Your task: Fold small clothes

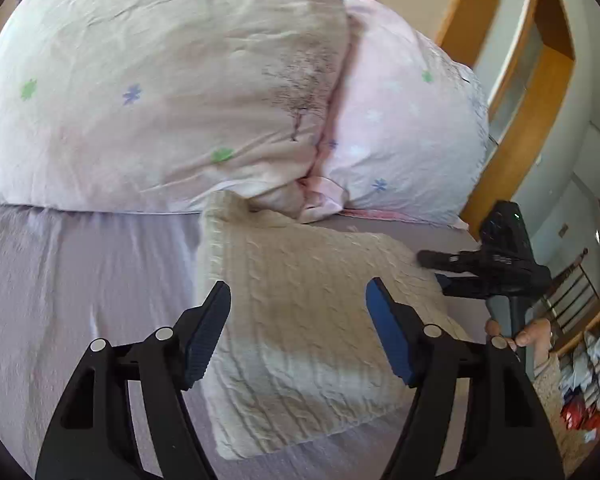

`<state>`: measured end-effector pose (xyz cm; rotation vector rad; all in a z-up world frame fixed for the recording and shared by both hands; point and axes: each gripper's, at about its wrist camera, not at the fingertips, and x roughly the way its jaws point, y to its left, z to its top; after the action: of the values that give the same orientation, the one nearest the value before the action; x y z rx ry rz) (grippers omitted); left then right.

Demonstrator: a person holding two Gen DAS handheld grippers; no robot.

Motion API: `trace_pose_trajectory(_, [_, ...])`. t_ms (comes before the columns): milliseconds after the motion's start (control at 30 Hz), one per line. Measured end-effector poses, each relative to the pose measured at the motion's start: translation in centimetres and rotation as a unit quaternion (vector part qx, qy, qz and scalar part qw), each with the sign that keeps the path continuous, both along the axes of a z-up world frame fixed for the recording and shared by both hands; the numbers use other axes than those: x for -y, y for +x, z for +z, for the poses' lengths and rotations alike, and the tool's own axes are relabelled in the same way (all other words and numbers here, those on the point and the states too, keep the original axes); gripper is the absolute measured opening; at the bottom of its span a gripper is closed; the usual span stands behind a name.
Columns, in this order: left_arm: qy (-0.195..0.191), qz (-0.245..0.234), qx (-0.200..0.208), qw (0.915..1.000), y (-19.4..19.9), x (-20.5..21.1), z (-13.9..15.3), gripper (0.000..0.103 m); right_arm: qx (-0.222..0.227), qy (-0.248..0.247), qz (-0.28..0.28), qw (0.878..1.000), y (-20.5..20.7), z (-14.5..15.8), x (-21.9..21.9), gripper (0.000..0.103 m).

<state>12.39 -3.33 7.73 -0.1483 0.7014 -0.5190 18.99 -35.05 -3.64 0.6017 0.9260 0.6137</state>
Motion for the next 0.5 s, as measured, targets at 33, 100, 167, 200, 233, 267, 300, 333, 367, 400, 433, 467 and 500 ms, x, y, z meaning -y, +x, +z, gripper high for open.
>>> trace_pose_trajectory(33, [0.009, -0.017, -0.002, 0.9998, -0.1, 1.1, -0.2, 0.072, 0.013, -0.031, 0.000, 0.999, 0.0, 0.3, -0.9, 0.021])
trace_pose_trajectory(100, [0.021, -0.037, -0.018, 0.9989, 0.2, 2.6, -1.0, 0.071, 0.065, -0.107, -0.063, 0.990, -0.6, 1.5, -0.9, 0.009])
trace_pose_trajectory(167, [0.015, -0.060, -0.038, 0.9973, 0.7, 3.9, -2.1, 0.065, 0.110, -0.202, -0.147, 0.962, -1.1, 2.5, -0.4, 0.009])
trace_pose_trajectory(200, [0.008, -0.073, -0.044, 0.9963, 0.7, 4.3, -2.6, 0.064, 0.122, -0.230, -0.166, 0.951, -1.2, 2.9, -0.4, 0.009])
trace_pose_trajectory(233, [0.018, -0.073, -0.038, 0.9965, 0.4, 4.8, -2.8, 0.064, 0.120, -0.237, -0.164, 0.950, -1.1, 2.6, -0.6, 0.010])
trace_pose_trajectory(267, [0.038, -0.069, -0.028, 0.9965, 0.1, 5.4, -3.0, 0.064, 0.107, -0.239, -0.155, 0.953, -0.6, 2.0, -0.5, 0.012])
trace_pose_trajectory(300, [0.055, -0.069, -0.015, 0.9960, -0.2, 5.8, -3.1, 0.064, 0.097, -0.243, -0.153, 0.953, -0.2, 1.6, -0.5, 0.017])
trace_pose_trajectory(333, [0.058, -0.067, -0.010, 0.9960, -0.6, 5.8, -3.0, 0.064, 0.095, -0.246, -0.160, 0.951, -0.1, 1.7, -0.4, 0.020])
trace_pose_trajectory(367, [0.054, -0.063, -0.010, 0.9965, -1.0, 5.5, -2.8, 0.064, 0.105, -0.242, -0.174, 0.949, -0.8, 2.5, 0.2, 0.032])
trace_pose_trajectory(400, [0.042, -0.059, -0.012, 0.9973, -1.5, 4.8, -2.5, 0.066, 0.116, -0.231, -0.202, 0.945, -2.1, 3.5, 1.5, 0.048])
trace_pose_trajectory(433, [0.028, -0.054, -0.011, 0.9981, -2.1, 3.8, -2.1, 0.069, 0.128, -0.210, -0.229, 0.942, -3.5, 4.5, 2.4, 0.060])
trace_pose_trajectory(467, [0.020, -0.044, -0.006, 0.9988, -2.8, 2.6, -1.7, 0.079, 0.145, -0.175, -0.244, 0.943, -4.7, 5.7, 2.8, 0.082])
trace_pose_trajectory(500, [0.020, -0.031, 0.005, 0.9993, -3.5, 1.6, -1.5, 0.093, 0.161, -0.143, -0.245, 0.945, -6.2, 6.6, 3.4, 0.095])
